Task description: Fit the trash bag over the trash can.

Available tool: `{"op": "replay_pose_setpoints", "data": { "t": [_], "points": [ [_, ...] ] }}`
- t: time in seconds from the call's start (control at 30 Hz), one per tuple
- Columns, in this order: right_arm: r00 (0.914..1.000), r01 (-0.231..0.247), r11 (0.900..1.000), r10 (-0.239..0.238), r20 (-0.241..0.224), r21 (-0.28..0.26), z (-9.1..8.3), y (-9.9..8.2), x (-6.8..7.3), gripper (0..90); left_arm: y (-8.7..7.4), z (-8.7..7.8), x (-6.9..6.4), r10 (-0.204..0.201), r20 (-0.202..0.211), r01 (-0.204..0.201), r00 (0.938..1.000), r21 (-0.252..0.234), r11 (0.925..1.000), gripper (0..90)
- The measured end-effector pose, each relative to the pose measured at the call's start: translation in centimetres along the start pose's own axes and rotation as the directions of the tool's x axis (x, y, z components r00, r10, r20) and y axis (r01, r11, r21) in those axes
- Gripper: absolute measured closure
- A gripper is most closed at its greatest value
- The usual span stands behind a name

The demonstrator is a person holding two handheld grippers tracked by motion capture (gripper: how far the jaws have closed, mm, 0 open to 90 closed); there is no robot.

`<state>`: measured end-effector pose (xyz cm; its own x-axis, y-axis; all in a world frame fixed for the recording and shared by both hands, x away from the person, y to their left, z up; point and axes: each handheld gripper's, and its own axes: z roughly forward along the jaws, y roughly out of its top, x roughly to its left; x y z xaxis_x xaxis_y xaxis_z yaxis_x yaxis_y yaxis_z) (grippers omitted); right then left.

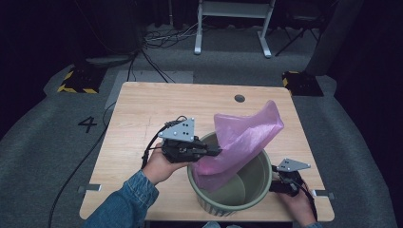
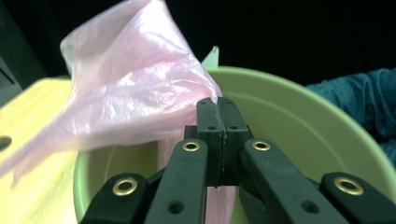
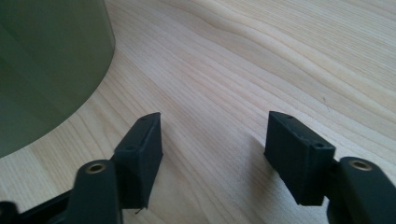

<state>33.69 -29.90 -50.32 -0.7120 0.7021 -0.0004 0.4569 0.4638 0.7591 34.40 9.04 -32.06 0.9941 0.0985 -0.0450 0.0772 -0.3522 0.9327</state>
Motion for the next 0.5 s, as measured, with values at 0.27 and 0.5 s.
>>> {"op": "replay_pose_setpoints", "data": {
  "t": [0.27,0.5],
  "points": [
    [0.9993,-0.033,0.9992,0.032,-0.017,-0.023,-0.9,0.2,-0.5,43.9,-0.7,0.0,-0.6,-0.007,0.012,0.006,0.9999,0.075,0.9972,89.5],
    [0.9969,-0.069,0.9889,0.064,-0.047,-0.132,-4.5,2.0,-1.8,42.8,-0.9,-0.3,-1.5,-0.006,0.000,0.006,1.0000,0.120,0.9928,89.5]
  ]
}}
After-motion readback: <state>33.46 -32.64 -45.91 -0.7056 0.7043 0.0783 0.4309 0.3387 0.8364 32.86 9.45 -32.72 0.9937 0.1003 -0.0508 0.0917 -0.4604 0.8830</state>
